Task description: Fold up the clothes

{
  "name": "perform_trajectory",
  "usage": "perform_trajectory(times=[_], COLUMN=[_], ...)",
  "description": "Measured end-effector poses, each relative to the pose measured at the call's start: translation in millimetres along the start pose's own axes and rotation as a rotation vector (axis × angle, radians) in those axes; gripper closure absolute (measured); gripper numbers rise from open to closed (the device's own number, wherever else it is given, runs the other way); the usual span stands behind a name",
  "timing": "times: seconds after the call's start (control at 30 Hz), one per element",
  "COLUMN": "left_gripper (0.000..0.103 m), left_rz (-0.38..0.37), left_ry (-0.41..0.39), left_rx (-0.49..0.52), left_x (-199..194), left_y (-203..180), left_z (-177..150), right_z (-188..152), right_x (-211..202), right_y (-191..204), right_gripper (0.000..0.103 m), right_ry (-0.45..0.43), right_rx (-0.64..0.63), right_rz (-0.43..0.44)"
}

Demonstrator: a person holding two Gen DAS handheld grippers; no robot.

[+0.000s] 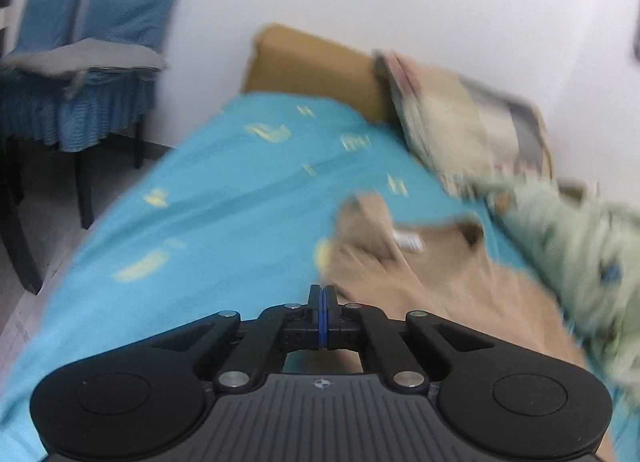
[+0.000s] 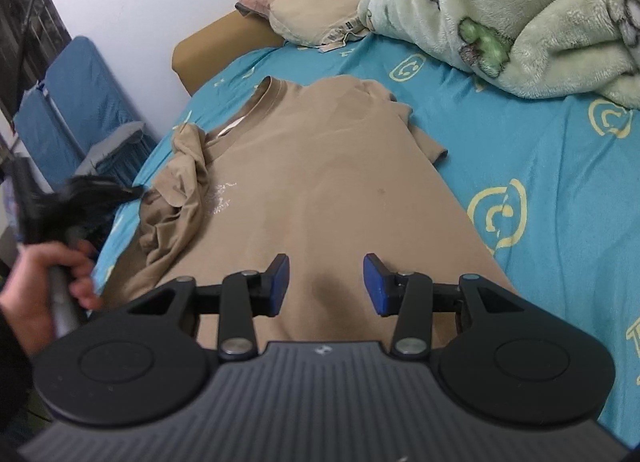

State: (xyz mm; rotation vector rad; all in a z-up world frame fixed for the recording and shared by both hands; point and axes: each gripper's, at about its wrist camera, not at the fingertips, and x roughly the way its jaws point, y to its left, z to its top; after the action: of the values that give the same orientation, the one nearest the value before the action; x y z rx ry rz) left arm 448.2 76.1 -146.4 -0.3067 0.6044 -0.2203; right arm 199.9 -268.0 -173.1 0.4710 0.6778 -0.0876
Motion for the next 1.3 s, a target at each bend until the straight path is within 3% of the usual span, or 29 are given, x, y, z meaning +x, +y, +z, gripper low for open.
perform_trajectory(times=[0.23, 0.33, 0.4, 0.53, 0.6, 0.67, 0.73, 0.77, 0.83, 0.93, 1.07, 1.3], left_gripper=[0.103, 0.090, 0.062, 0.057, 0.055, 0.058, 0.076, 0.092, 0.096, 0.096, 0.096, 0.096], left_rz=[-0.070, -0.101, -0.125, -0.165, -0.140, -0.093, -0.082, -0.097, -0.117, -0.087, -0.005, 0.412], left_ry=[0.038, 0.062, 0.078, 0.105, 0.128, 0.147, 0.150, 0.134, 0.104, 0.080, 0.057, 0.013], left_rx=[-0.030, -0.036, -0.032, -0.003, -0.014, -0.016, -0.029, -0.036, -0.050, -0.063, -0.022, 0.107], left_x=[-4.6, -5.1, -3.1, 23.2, 37.4, 48.3, 53.5, 51.7, 46.7, 32.4, 7.2, -23.7], left_y=[17.3, 21.6, 19.9, -9.9, -17.2, -20.6, -19.8, -17.4, -12.2, 0.2, 29.6, 89.6], left_z=[15.2, 19.7, 19.8, -0.9, -8.6, -14.4, -17.7, -17.0, -13.7, 2.2, 39.3, 93.9], right_z=[-0.6, -1.8, -3.3, -4.7, -4.9, -5.3, -6.2, -6.2, -6.4, -8.8, -8.4, -8.9], right_x=[11.1, 15.1, 17.3, 19.0, 19.8, 21.0, 22.2, 22.6, 23.2, 25.3, 23.3, 22.9], right_y=[7.4, 11.0, 12.3, 12.4, 11.6, 10.3, 10.2, 9.8, 9.0, 9.1, 10.2, 13.0], right_gripper=[0.058, 0.058, 0.058, 0.059, 0.059, 0.059, 0.059, 0.059, 0.058, 0.061, 0.060, 0.060], right_ry=[0.018, 0.021, 0.028, 0.031, 0.033, 0.036, 0.041, 0.042, 0.041, 0.039, 0.038, 0.035], right_rx=[-0.030, -0.047, -0.058, -0.071, -0.069, -0.066, -0.065, -0.063, -0.062, -0.079, -0.079, -0.097], right_rz=[-0.033, -0.051, -0.059, -0.067, -0.067, -0.065, -0.063, -0.061, -0.055, -0.061, -0.061, -0.074])
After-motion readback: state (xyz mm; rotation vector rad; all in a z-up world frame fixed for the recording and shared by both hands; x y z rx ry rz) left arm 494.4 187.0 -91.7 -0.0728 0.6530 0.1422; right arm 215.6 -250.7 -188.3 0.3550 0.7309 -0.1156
